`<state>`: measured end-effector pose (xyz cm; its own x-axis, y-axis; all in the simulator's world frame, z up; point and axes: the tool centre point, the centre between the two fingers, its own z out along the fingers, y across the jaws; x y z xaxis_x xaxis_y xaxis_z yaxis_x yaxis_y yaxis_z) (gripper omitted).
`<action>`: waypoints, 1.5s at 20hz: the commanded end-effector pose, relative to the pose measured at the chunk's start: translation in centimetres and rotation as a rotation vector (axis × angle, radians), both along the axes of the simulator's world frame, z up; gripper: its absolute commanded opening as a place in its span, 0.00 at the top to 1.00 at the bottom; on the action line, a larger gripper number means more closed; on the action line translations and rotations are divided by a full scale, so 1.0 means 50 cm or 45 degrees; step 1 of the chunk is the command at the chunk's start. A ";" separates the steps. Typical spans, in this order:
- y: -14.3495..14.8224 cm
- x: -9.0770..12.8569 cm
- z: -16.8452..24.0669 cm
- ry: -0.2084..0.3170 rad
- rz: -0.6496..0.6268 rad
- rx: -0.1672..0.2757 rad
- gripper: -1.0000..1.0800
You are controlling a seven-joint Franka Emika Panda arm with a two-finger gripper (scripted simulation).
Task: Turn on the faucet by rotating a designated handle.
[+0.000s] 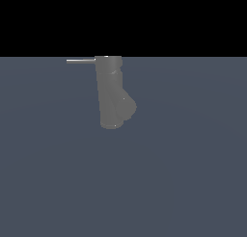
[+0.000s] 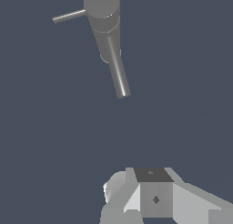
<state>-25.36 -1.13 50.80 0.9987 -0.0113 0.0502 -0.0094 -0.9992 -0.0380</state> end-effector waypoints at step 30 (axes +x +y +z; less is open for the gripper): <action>0.004 0.123 -0.002 0.020 -0.219 0.151 1.00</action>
